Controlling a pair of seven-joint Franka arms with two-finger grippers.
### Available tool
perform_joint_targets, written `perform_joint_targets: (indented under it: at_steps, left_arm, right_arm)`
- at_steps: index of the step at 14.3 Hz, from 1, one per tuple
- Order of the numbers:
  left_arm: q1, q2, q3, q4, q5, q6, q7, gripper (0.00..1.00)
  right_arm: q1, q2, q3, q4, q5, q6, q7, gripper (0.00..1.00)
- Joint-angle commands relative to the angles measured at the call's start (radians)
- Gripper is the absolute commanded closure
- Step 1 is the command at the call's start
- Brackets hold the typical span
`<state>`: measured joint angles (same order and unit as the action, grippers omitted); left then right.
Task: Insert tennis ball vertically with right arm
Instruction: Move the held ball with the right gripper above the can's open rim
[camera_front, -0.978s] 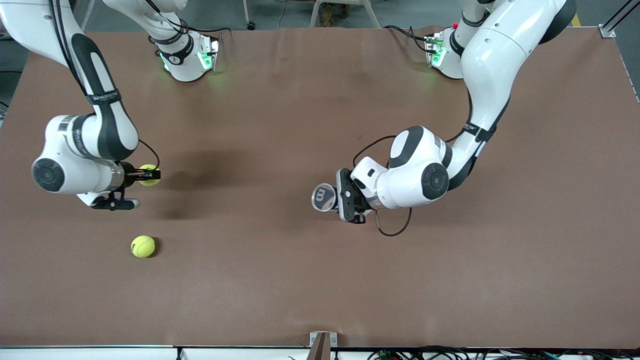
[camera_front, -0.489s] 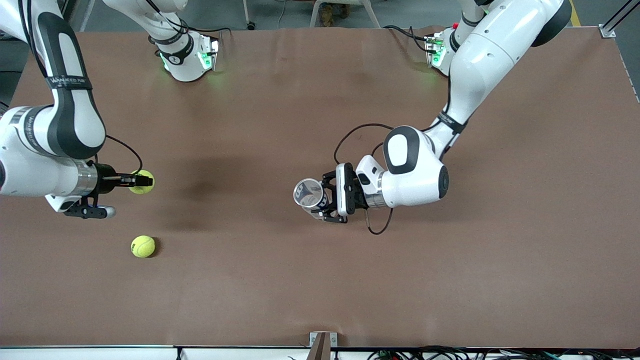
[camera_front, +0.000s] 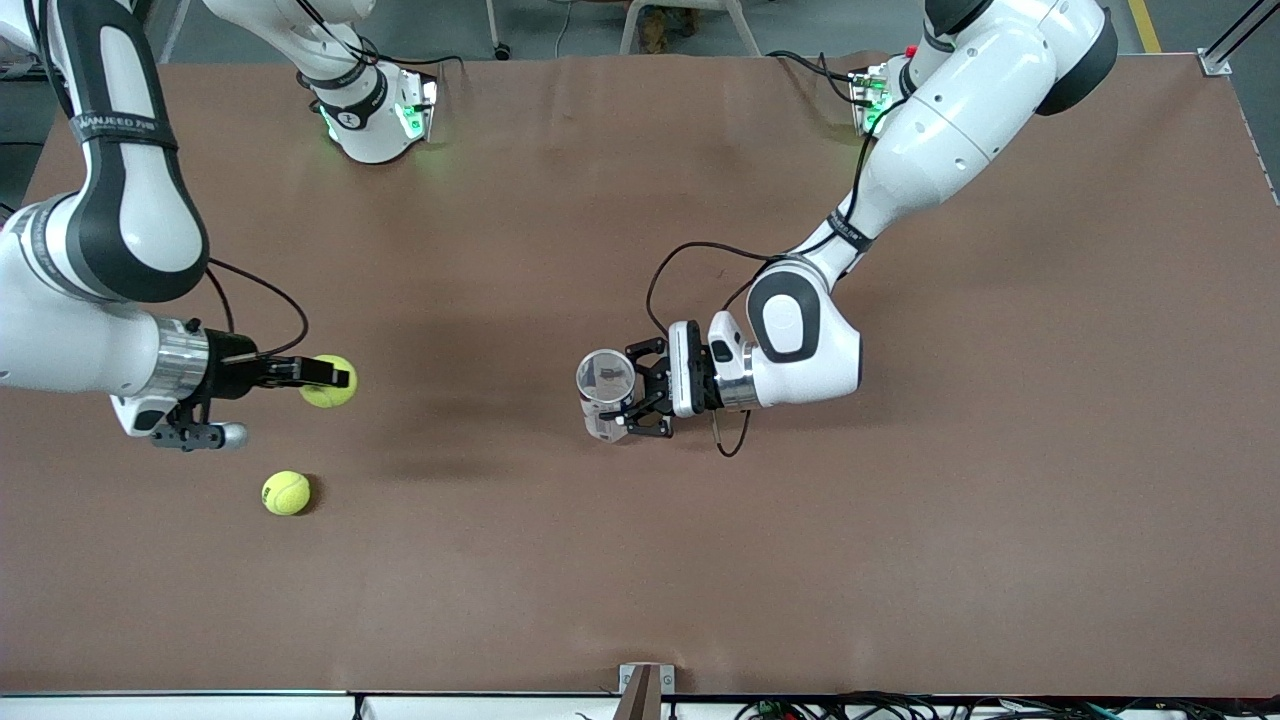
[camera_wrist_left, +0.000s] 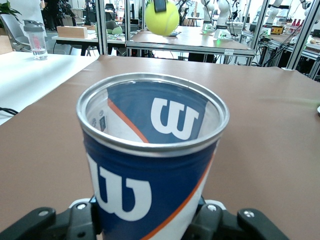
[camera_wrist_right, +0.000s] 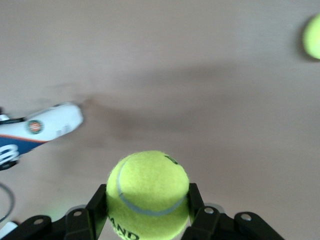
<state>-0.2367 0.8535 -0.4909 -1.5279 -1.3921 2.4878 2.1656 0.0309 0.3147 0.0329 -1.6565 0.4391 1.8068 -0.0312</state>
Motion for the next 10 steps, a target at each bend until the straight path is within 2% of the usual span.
perform_joint_targets:
  at_steps: [1,5,10]
  left_arm:
    - [0.010,0.001,-0.006,0.005,-0.027,0.000,0.031,0.37]
    - [0.013,0.018,-0.003,0.002,-0.025,0.000,0.023,0.35]
    - [-0.015,0.006,0.018,-0.011,-0.012,0.023,-0.064,0.35]
  right_arm:
    - [0.070,0.001,-0.005,0.081,0.032,-0.007,0.026,0.56]
    - [0.199,0.006,-0.005,0.124,0.027,0.020,0.187,0.57]
    - [0.354,0.056,-0.005,0.123,0.030,0.182,0.422,0.57]
